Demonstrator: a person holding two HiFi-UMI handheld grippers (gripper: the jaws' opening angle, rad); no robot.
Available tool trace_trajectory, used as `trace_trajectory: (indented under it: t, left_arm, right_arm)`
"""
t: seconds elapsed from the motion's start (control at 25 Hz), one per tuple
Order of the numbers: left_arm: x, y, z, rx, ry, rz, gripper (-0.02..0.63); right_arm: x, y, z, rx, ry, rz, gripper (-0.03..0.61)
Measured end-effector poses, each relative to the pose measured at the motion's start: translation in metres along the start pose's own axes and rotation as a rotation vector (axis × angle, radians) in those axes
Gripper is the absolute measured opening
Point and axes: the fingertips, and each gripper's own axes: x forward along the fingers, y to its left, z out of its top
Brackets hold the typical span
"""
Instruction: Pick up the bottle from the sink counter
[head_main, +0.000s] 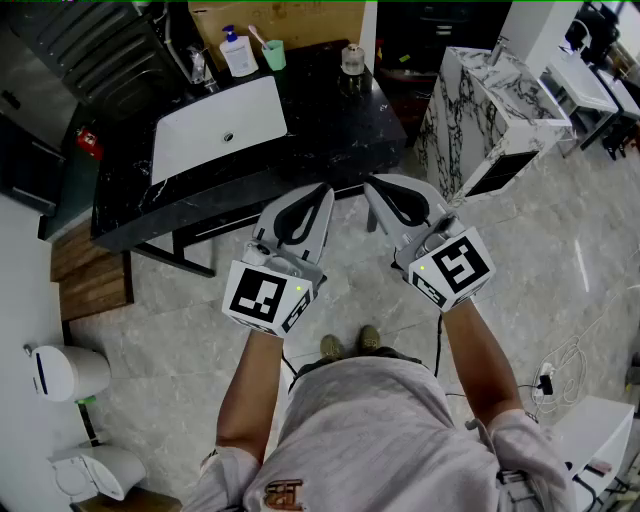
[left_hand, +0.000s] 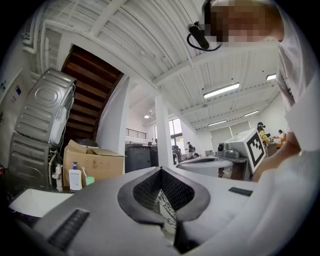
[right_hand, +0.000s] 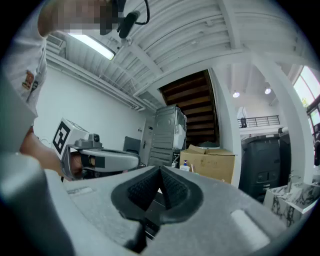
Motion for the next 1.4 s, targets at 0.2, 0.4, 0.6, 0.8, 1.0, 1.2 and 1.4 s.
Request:
trace_trajectory:
  t: [0.2, 0.4, 0.6, 0.8, 1.0, 1.2, 1.4]
  left_arm:
    - [0.004, -0.001, -0.008, 0.006, -0.002, -0.001, 0.0]
    - [0.01, 0.001, -0.008, 0.007, 0.0, 0.015, 0.0]
    - [0.023, 0.0, -0.01, 0.016, 0.003, 0.035, 0.0]
    - [0.039, -0.007, -0.008, 0.025, 0.011, 0.061, 0.0]
    - [0.048, -0.008, -0.009, 0.028, 0.01, 0.099, 0.0]
    - [0.062, -0.001, -0.013, 0.026, 0.017, 0.109, 0.0]
    - [0.082, 0.019, -0.017, 0.028, 0.007, 0.103, 0.0]
  right_arm:
    - [0.0, -0.001, -0.001, 0.01, -0.007, 0.018, 0.0]
    - [-0.001, -0.009, 0.0, 0.014, -0.016, 0.023, 0.0]
    - [-0.005, -0.024, -0.002, 0.012, -0.015, 0.037, 0.0]
    - [-0.012, -0.039, -0.008, 0.009, -0.019, 0.067, 0.0]
    - [-0.014, -0.055, -0.013, -0.005, -0.023, 0.081, 0.0]
    - [-0.012, -0.071, -0.017, -0.004, -0.023, 0.081, 0.0]
    - [0.005, -0.089, -0.026, -0.008, -0.019, 0.074, 0.0]
